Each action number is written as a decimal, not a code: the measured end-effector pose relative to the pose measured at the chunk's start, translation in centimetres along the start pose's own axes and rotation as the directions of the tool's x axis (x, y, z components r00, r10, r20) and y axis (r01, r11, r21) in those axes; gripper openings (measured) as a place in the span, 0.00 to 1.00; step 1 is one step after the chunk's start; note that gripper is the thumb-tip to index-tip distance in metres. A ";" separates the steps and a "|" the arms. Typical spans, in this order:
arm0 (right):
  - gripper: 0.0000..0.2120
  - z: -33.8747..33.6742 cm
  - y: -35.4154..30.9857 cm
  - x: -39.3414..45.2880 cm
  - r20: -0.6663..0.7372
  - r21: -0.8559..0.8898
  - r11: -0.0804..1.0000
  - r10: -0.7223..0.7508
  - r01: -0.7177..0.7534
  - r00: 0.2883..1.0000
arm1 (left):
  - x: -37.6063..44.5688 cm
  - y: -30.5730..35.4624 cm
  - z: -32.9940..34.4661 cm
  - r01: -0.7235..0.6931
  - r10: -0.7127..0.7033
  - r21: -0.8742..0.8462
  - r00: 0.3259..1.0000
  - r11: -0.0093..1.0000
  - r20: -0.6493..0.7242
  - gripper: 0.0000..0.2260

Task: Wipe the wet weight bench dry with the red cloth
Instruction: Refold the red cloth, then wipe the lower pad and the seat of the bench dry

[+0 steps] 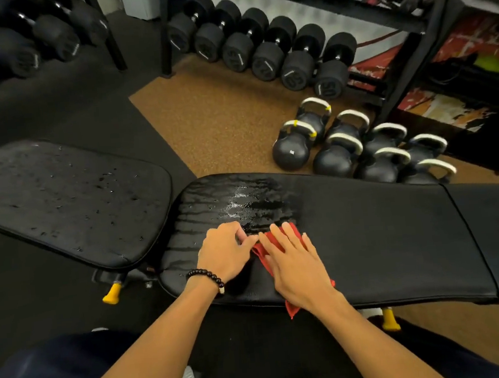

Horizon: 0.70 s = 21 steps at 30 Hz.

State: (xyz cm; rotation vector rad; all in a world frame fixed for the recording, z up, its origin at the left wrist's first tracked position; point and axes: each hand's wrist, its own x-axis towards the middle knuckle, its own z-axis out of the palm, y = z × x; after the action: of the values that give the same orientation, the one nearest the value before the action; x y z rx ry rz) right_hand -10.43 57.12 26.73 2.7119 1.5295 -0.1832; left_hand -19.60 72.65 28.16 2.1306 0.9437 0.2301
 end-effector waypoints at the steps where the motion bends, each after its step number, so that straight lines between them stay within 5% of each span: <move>1: 0.26 -0.2 0.6 -0.8 -0.004 -0.019 1.000 -0.017 0.017 1.000 | 0.0 -0.4 0.1 0.000 -0.001 0.021 1.000 1.000 0.011 0.13; 4: 0.24 -0.9 4.5 -1.9 -0.004 -0.034 0.999 0.005 -0.006 1.000 | 0.2 -1.7 0.2 -0.034 0.033 0.059 0.999 0.998 0.021 0.08; 10: 0.24 -0.5 4.9 5.4 -0.119 0.033 0.957 0.290 -0.288 0.950 | 1.1 -3.0 -1.0 0.059 -0.079 0.159 0.989 0.986 0.127 0.19; 17: 0.21 0.3 1.9 -0.7 -0.074 -0.049 0.981 -0.191 0.188 0.979 | 3.2 -2.4 -0.3 0.074 -0.136 0.239 0.956 0.968 0.258 0.23; 19: 0.20 -0.2 6.0 -1.4 -0.109 -0.054 0.984 -0.175 0.170 0.978 | 3.6 -2.3 0.0 0.073 -0.156 0.274 0.942 0.959 0.296 0.23; 21: 0.20 -0.9 9.9 0.6 -0.138 -0.041 0.999 -0.010 0.004 0.990 | 3.9 -2.0 0.1 0.068 -0.163 0.293 0.936 0.954 0.312 0.24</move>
State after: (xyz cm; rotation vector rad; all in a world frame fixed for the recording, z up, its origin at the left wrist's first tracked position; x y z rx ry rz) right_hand -1.54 52.59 27.19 2.7397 1.5568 0.0364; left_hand -17.93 76.11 26.12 2.2605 0.9372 -0.3353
